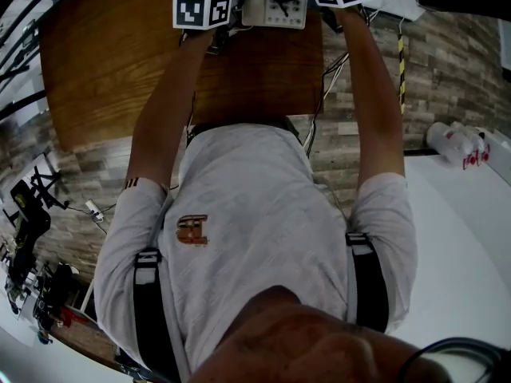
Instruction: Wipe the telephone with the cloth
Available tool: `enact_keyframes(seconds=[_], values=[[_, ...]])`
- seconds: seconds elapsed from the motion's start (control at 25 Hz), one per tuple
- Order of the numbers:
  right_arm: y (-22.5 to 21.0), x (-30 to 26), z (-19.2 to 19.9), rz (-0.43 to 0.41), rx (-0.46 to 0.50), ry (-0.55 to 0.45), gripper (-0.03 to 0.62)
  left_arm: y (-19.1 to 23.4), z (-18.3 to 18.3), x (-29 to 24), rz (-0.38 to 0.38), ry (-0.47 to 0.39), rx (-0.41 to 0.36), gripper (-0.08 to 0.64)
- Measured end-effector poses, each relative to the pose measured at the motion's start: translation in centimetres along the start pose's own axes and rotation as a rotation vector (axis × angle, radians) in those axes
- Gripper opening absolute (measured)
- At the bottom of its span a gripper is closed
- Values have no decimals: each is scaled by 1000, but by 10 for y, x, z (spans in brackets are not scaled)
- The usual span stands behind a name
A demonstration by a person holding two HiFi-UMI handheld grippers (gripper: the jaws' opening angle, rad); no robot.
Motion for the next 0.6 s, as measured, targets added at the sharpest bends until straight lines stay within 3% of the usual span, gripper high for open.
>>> enact_keyframes(seconds=[0.2, 0.4, 0.6], values=[[-19, 21, 16, 76, -65, -10, 72, -1, 0, 0, -1, -3, -19, 129], [-16, 46, 23, 115, -60, -43, 72, -3, 0, -1, 7, -1, -33, 129], [22, 55, 13, 37, -32, -119, 72, -3, 0, 0, 10, -5, -38, 129]])
Point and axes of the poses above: the fingertips, and each gripper's own axes: x backward along the fingers, y to its left, z out of its underside, the point moved 7 cm from there along x, backward along the fingers, and after that the axes turned 3 degrees about -x, right-handed, at the moved point
